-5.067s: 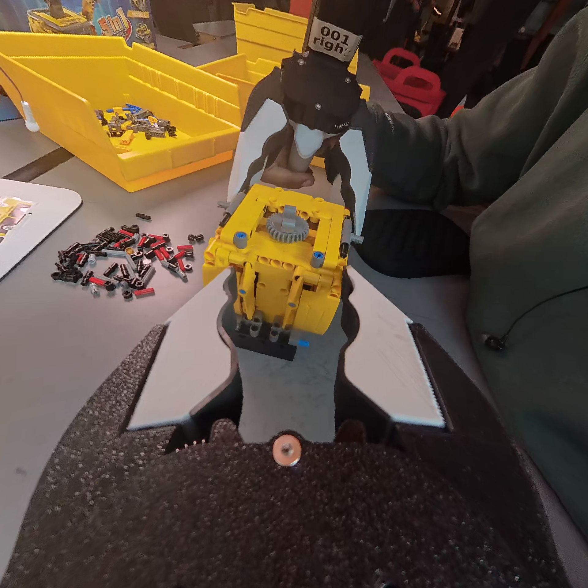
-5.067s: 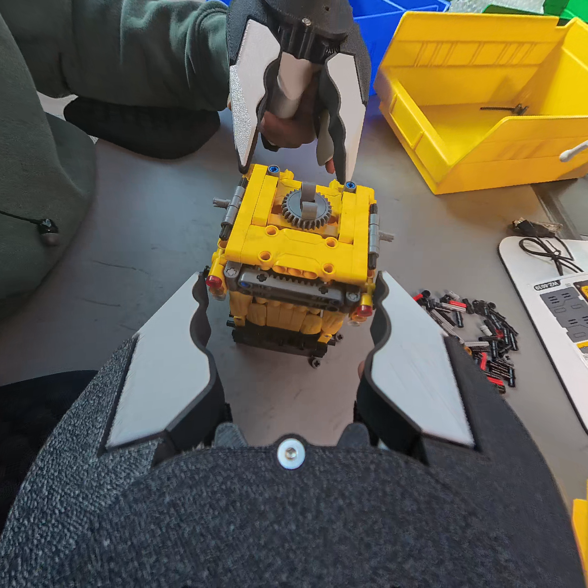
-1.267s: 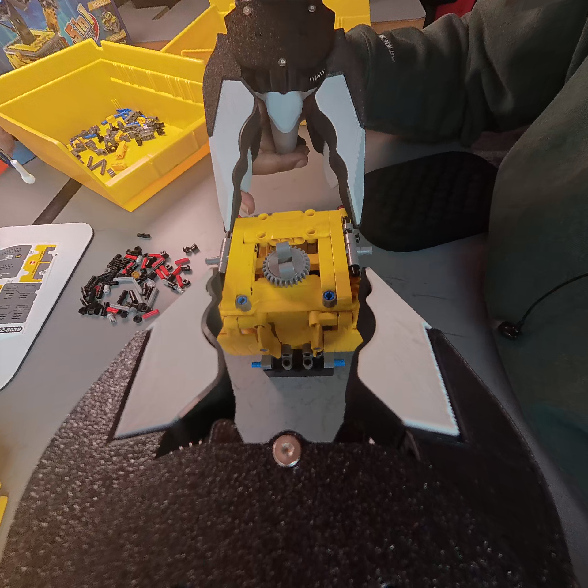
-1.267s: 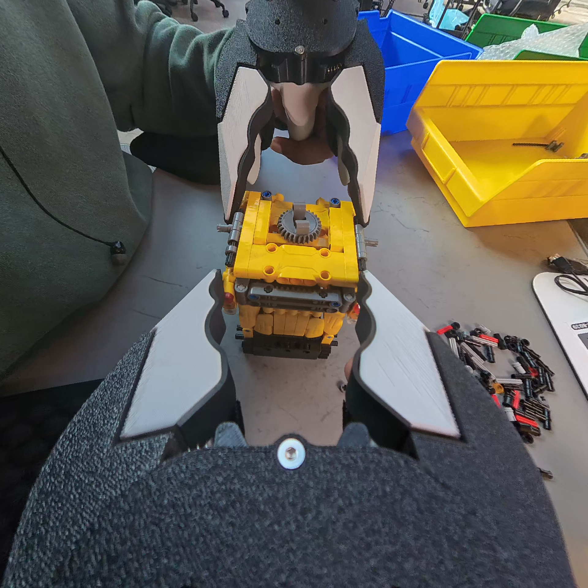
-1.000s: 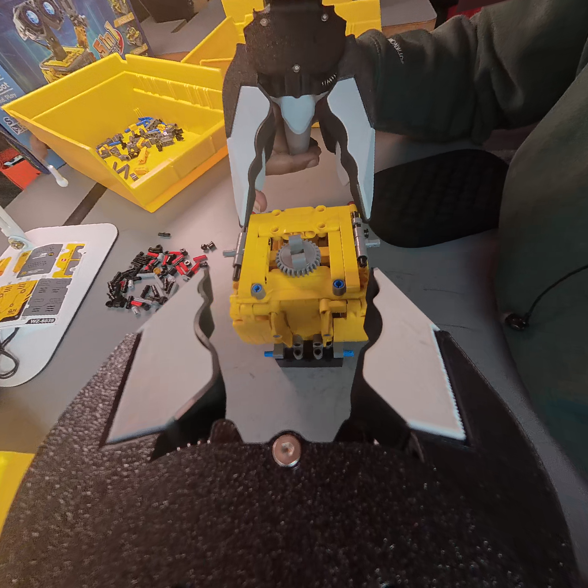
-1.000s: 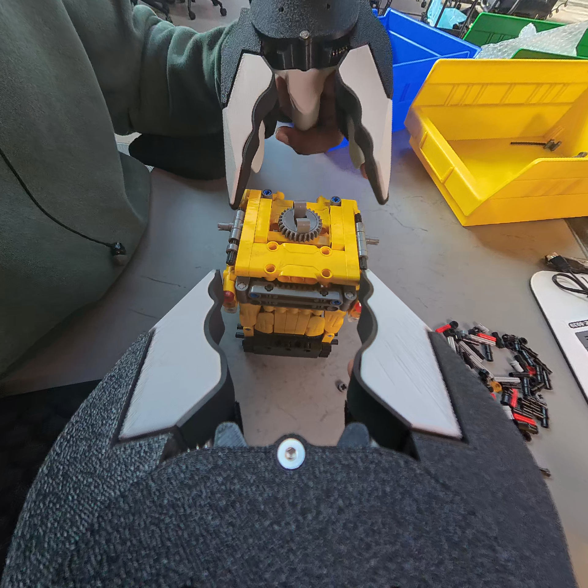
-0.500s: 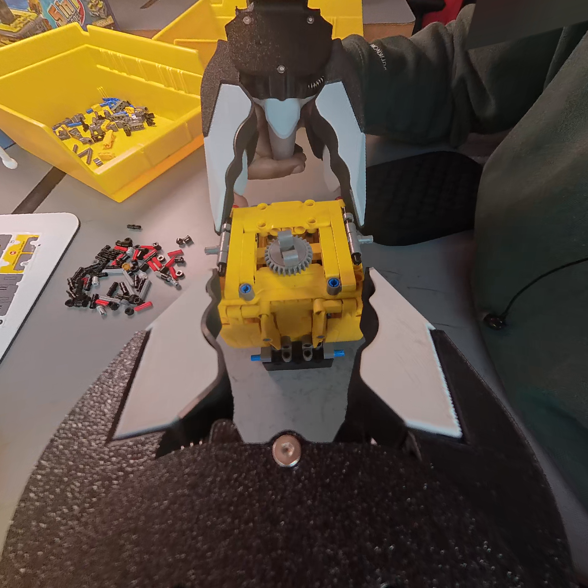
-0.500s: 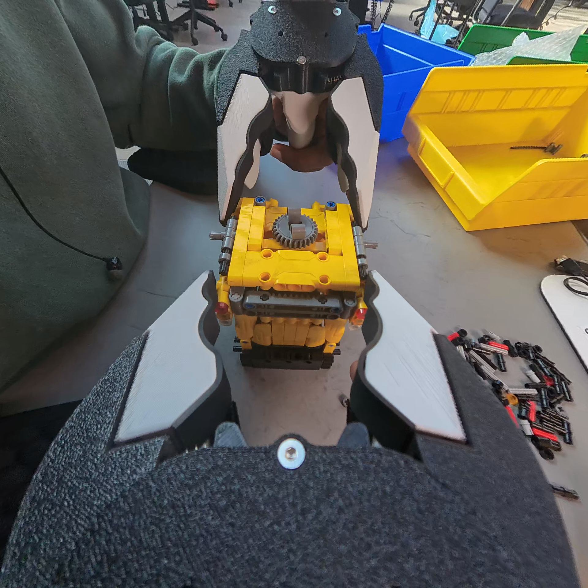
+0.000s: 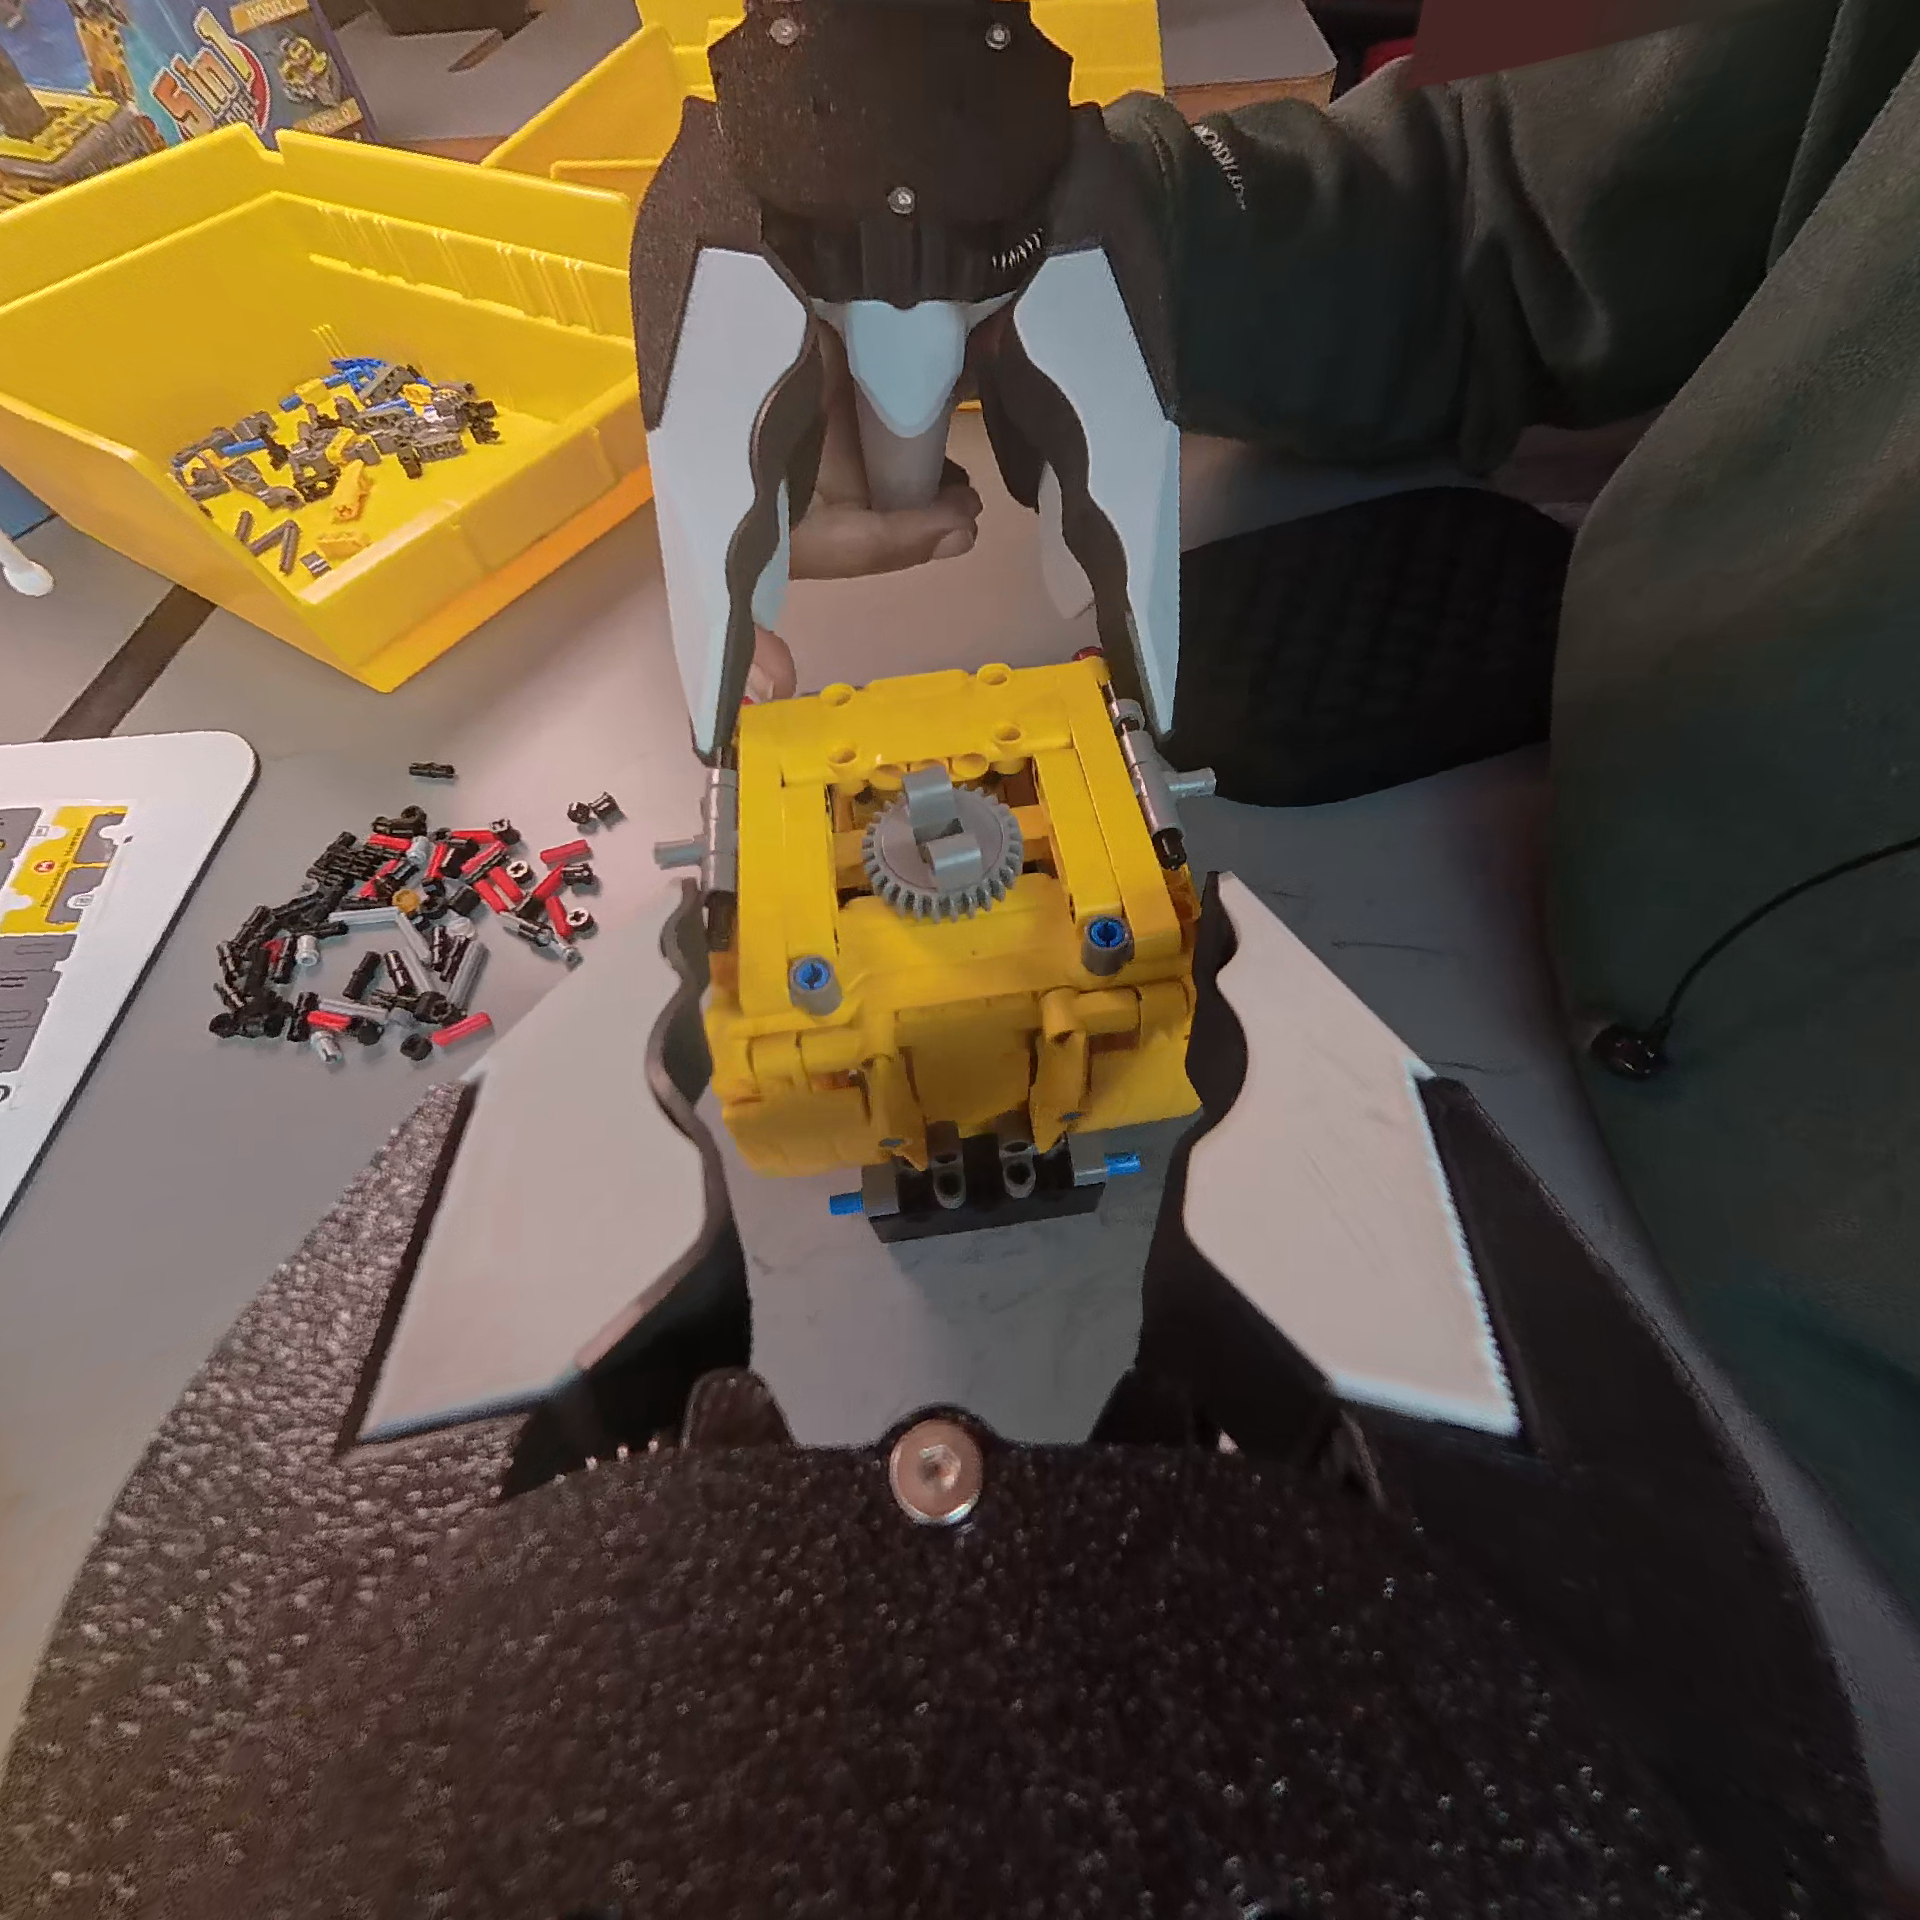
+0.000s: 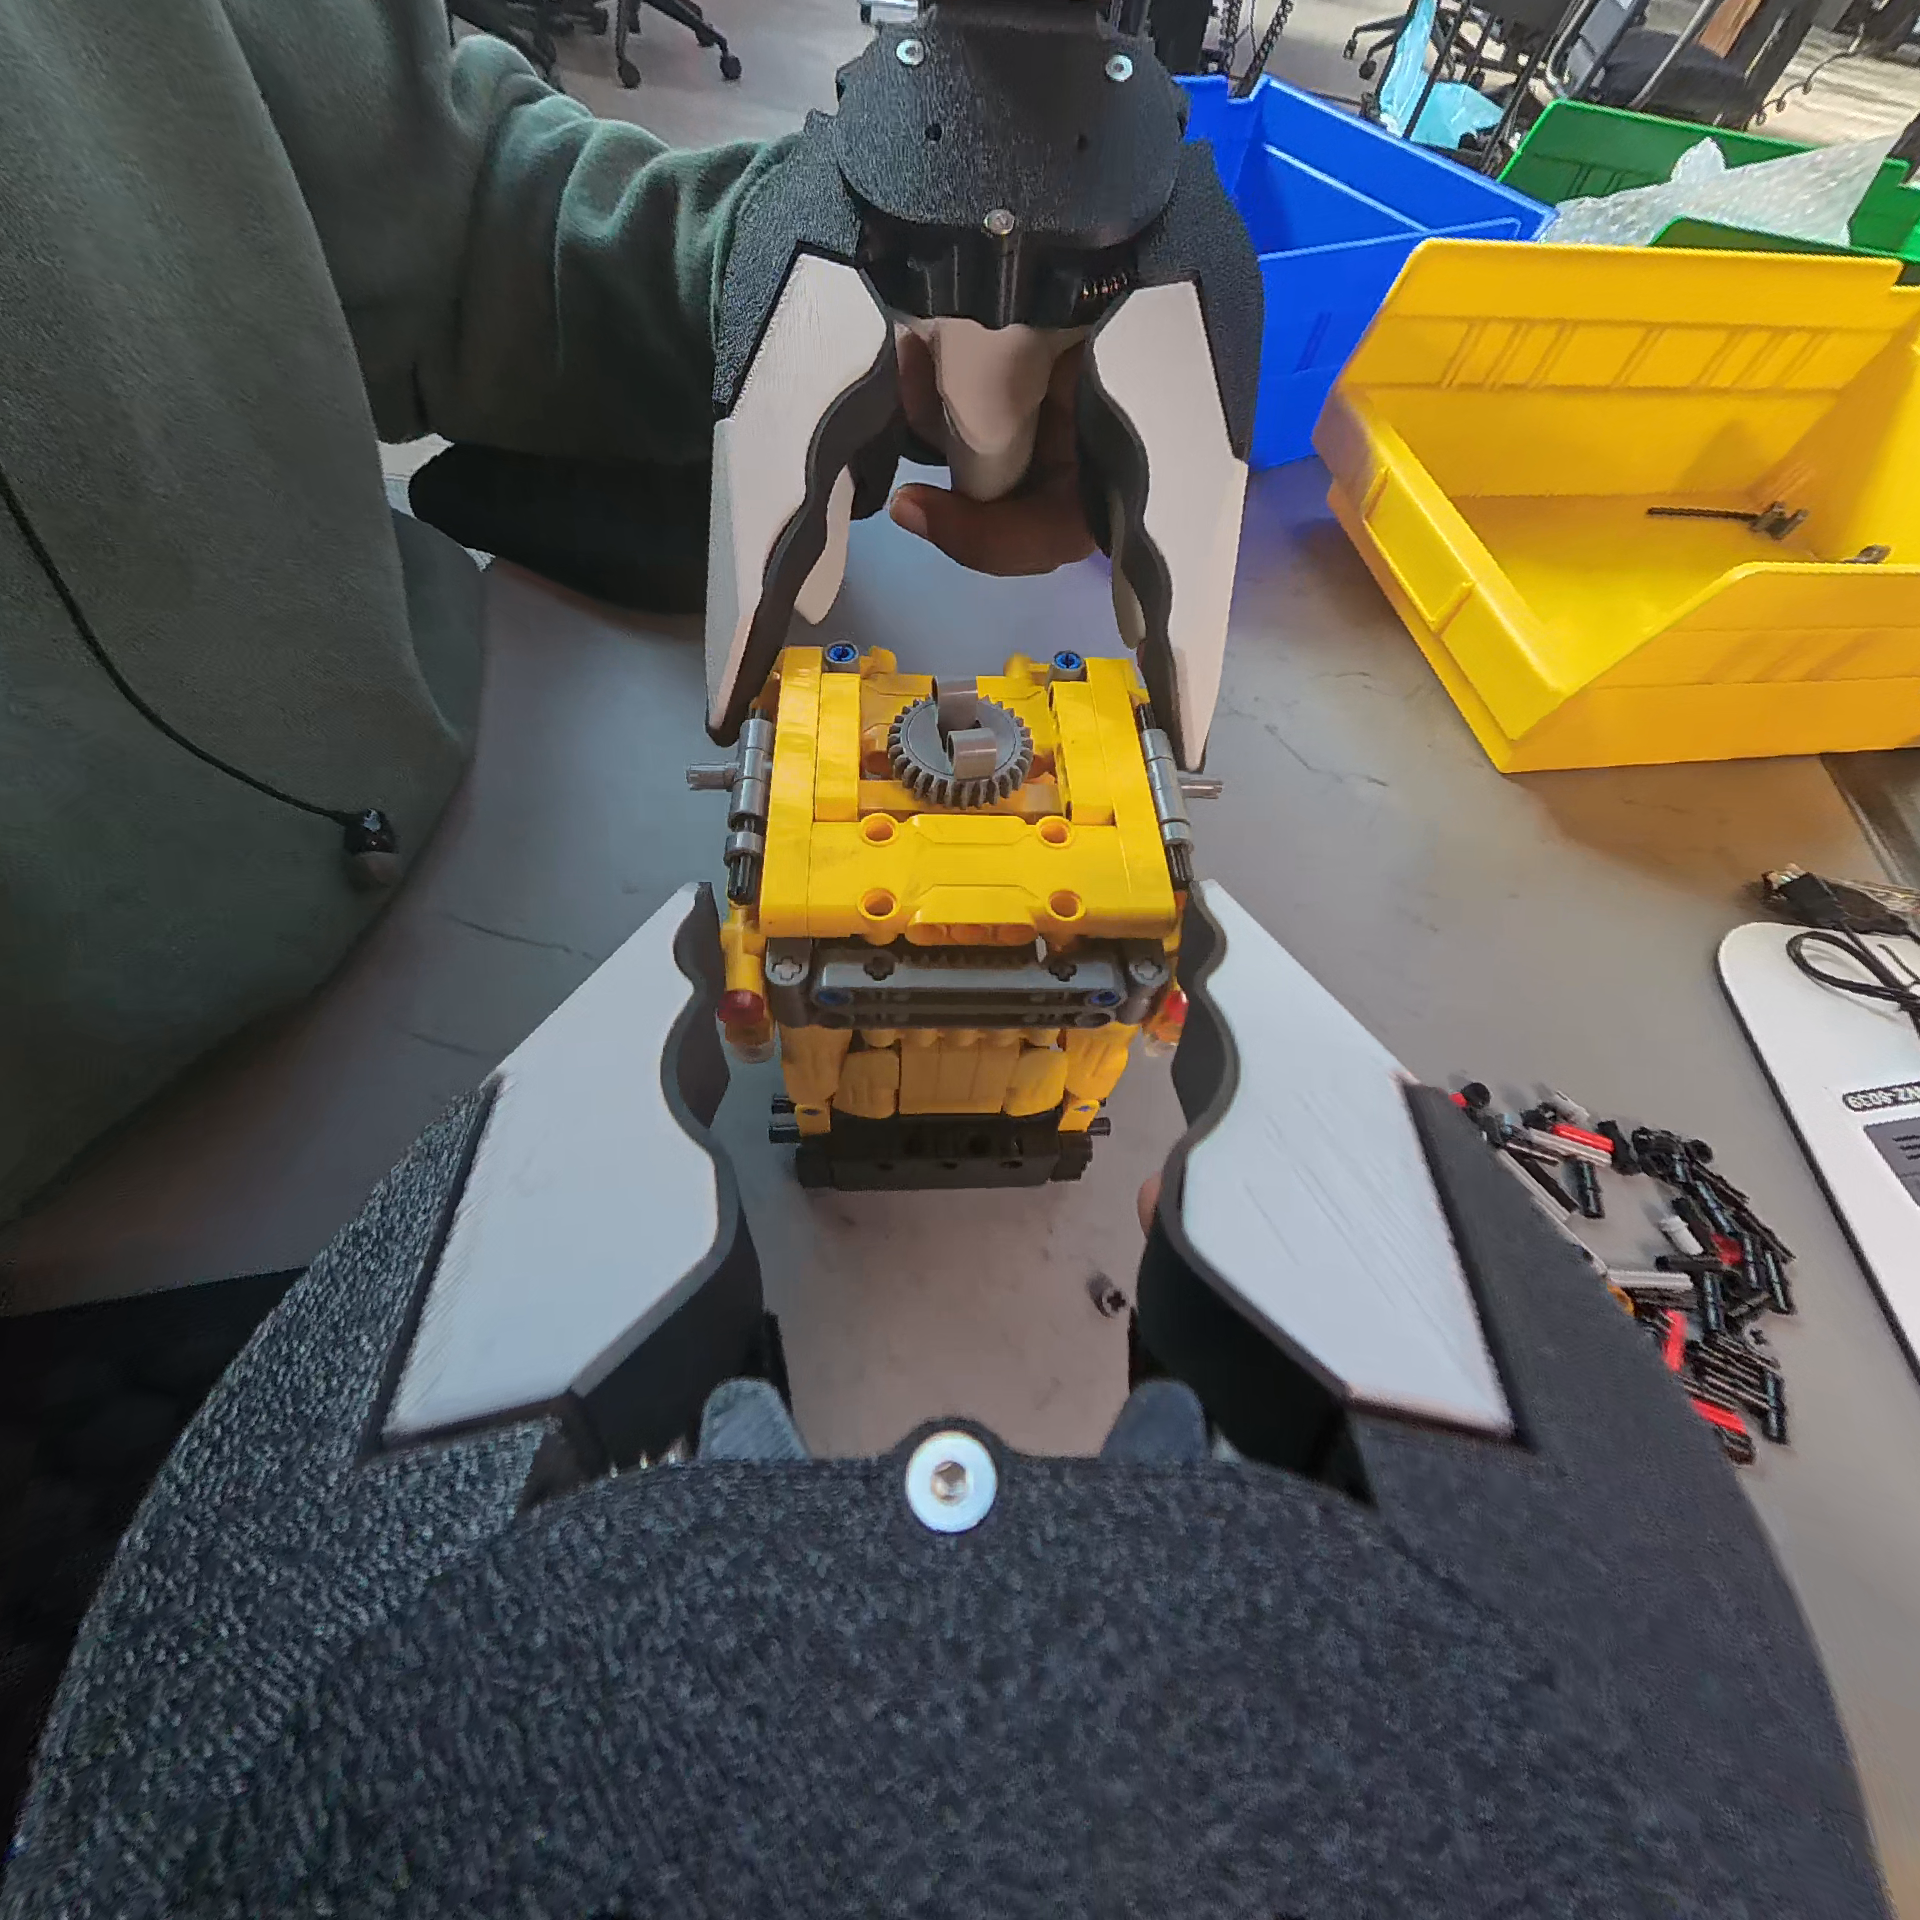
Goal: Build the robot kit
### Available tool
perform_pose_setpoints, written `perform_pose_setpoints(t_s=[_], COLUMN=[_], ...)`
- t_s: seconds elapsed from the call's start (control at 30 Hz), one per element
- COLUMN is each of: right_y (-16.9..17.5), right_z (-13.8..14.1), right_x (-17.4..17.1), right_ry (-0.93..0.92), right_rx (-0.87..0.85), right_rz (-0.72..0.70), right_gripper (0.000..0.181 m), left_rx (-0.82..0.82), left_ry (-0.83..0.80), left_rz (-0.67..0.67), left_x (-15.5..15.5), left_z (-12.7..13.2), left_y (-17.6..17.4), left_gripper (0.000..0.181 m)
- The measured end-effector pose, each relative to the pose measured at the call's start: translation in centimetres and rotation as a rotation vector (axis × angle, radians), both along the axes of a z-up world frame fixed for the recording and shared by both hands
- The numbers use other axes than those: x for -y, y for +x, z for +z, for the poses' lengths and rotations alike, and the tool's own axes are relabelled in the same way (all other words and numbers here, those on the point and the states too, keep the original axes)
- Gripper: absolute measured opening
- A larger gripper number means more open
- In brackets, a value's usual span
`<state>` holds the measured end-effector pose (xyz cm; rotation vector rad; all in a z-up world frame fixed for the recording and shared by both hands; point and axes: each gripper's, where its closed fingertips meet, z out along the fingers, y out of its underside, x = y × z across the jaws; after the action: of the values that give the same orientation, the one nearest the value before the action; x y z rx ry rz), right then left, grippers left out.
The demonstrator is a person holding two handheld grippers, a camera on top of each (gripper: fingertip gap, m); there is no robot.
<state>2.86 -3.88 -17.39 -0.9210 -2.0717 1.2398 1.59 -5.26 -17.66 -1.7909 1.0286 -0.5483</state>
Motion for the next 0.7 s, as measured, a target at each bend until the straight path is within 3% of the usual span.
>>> perform_pose_setpoints(t_s=[0.7], right_y=[-0.35], right_z=[0.05], right_x=[-0.06], right_ry=[-0.053], right_rx=[0.009], right_rz=[-0.022], right_gripper=[0.086], left_rx=[0.031], left_ry=[-0.046], left_rz=[-0.01], left_x=[-0.13], left_z=[-0.07], left_y=[0.21], left_gripper=[0.093])
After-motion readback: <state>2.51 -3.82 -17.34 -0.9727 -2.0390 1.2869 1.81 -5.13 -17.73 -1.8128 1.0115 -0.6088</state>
